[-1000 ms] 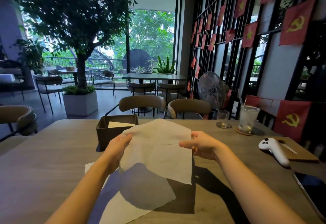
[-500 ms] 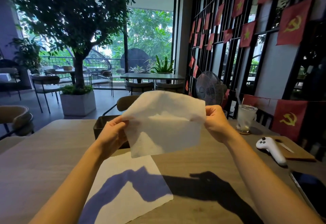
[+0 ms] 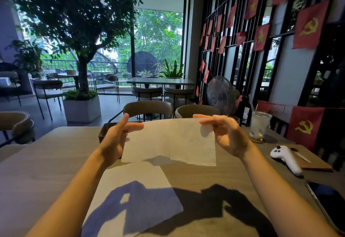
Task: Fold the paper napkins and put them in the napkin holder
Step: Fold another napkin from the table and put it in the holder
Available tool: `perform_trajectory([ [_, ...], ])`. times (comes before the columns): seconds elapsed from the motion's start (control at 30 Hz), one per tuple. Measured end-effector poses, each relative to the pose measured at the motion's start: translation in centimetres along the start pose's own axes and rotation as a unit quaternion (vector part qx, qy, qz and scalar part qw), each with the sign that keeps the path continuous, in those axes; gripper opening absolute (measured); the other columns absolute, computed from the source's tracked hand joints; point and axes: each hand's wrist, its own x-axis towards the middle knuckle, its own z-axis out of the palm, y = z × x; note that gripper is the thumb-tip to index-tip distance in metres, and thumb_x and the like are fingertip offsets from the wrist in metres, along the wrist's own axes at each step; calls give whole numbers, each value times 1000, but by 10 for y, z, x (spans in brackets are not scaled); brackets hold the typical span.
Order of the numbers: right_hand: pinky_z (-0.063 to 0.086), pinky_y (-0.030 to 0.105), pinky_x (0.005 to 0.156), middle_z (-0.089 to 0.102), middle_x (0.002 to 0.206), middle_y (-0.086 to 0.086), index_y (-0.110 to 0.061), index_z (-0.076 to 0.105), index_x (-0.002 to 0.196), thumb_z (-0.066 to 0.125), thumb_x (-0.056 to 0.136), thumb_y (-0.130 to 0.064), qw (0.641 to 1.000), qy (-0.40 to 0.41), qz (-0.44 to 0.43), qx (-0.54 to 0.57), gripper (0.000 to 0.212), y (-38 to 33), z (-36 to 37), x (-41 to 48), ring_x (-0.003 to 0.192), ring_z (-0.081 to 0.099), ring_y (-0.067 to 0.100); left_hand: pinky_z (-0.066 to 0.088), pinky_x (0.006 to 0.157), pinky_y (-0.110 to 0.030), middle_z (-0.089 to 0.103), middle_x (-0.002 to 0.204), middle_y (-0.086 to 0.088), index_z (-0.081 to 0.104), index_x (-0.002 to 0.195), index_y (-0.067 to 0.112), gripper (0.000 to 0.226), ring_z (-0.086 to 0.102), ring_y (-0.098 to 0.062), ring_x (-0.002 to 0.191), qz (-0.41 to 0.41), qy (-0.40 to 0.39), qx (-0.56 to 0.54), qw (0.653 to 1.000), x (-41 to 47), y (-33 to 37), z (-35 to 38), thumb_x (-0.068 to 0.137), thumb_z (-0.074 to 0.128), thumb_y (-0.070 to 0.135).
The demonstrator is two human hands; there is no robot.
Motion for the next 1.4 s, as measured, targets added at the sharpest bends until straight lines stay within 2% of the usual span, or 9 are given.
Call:
perform_trajectory([
  [0.1, 55, 18, 80, 72, 109, 11, 3, 69, 99, 61, 85, 2, 997, 58, 12, -42, 15, 3, 6, 2, 103, 65, 19, 52, 75, -28, 71, 92, -6, 74, 84, 12, 29, 62, -28, 101, 19, -2, 6, 1000, 3, -1, -1, 64, 77, 32],
  [0.17, 54, 15, 67, 71, 95, 8, -1, 68, 98, 63, 83, 8, 993, 94, 10, -71, 18, 2, 10, 5, 89, 65, 16, 51, 68, -28, 68, 93, -10, 72, 84, 12, 27, 60, -32, 98, 6, -3, 6, 1000, 4, -2, -4, 59, 77, 20],
  [0.33, 60, 28, 63, 73, 84, 10, -10, 64, 106, 66, 81, 8, 994, 87, 42, -47, 31, -11, 14, 10, 76, 70, 19, 52, 82, -42, 61, 116, -8, 60, 109, 28, 87, 57, -28, 108, -60, -68, 33, 995, 6, -11, -12, 30, 94, 36],
  [0.5, 60, 28, 67, 70, 78, 10, -11, 63, 113, 70, 79, 6, 984, 2, 101, -145, 39, -23, 20, 15, 77, 69, 19, 57, 78, -40, 63, 121, -5, 53, 125, 34, 91, 62, -29, 109, -99, -200, 72, 972, 0, -16, -3, 43, 91, 38],
  [0.77, 56, 19, 68, 64, 89, 18, -12, 68, 105, 72, 81, -1, 968, -29, 91, -231, 27, -24, 35, 17, 83, 64, 21, 52, 92, -35, 67, 104, -3, 65, 102, 19, 23, 64, -19, 99, -58, -213, 252, 942, -11, -45, 47, 86, 61, 35],
  [1.0, 56, 28, 79, 66, 103, 37, -7, 70, 102, 74, 78, -1, 976, -2, 30, -217, 25, -40, 45, 11, 83, 65, 27, 49, 94, -40, 62, 115, -13, 60, 112, 13, 48, 59, -26, 108, -125, -156, 99, 975, -15, -49, 60, 80, 58, 48],
  [1.23, 59, 30, 75, 72, 109, 16, -12, 66, 114, 60, 91, -15, 943, -217, 126, -218, 24, -45, 66, 0, 87, 68, 26, 56, 77, -39, 65, 111, -16, 57, 113, 17, 35, 65, -26, 98, -101, -107, -50, 988, -11, -32, 69, 85, 58, 37],
  [1.3, 56, 24, 67, 74, 105, 14, -10, 67, 111, 60, 89, -22, 951, -191, 113, -214, 26, -42, 65, -2, 78, 66, 20, 58, 69, -36, 66, 102, -14, 59, 105, 20, 20, 68, -22, 89, -107, -108, -73, 986, -14, -25, 71, 91, 50, 31],
  [1.4, 48, 15, 61, 74, 92, 7, -8, 70, 103, 69, 85, -22, 973, -5, 25, -227, 23, -31, 55, 1, 73, 63, 7, 55, 67, -36, 65, 102, -13, 59, 103, 20, 20, 66, -22, 88, -106, -117, -99, 982, -18, -18, 71, 87, 52, 29],
])
